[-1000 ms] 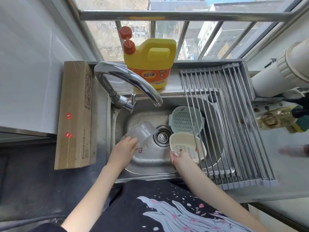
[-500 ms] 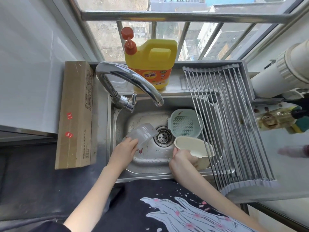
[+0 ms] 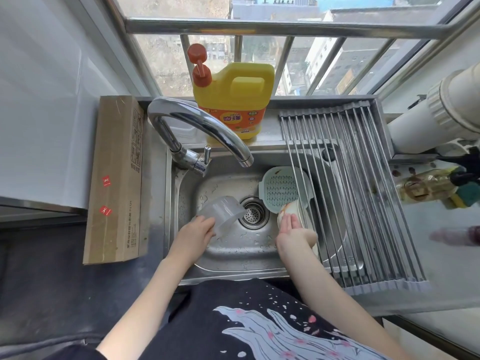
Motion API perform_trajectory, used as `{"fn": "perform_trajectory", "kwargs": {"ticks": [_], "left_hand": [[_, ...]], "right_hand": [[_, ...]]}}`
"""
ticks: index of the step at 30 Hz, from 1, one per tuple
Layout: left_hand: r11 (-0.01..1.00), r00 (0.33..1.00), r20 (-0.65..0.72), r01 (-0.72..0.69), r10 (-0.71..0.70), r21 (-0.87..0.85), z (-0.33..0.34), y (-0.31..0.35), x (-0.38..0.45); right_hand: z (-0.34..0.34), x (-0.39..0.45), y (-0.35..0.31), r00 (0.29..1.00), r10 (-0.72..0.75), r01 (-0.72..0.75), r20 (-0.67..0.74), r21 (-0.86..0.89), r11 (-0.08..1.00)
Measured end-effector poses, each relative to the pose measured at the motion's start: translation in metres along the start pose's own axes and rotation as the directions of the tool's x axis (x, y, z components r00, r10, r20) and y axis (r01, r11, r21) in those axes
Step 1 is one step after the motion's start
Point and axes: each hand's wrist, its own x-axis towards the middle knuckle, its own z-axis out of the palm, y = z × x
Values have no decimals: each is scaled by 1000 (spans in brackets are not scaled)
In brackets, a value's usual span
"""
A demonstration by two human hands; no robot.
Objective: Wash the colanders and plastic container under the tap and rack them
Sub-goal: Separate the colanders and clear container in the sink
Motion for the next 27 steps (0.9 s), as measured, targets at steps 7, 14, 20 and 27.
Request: {"fn": "perform_trajectory", "kwargs": {"ticks": [7,14,20,27], "left_hand": [[1000,1000,-2,-1,1,-2,0,5,4],[1000,1000,-9,-1,1,-22,-2,4,3],[999,1000,-15,16,-17,-43,-2,2,1],[996,999,-28,44,-47,-82,-6,-1,-2]], "right_hand": [[30,11,11,978,209,-194,24,480,855],[30,17,14,888,391,-455,242,347,820],[35,7,20,839,425,-519,340,267,812],[39,18,20,846,396,-477,358,175,861]]}}
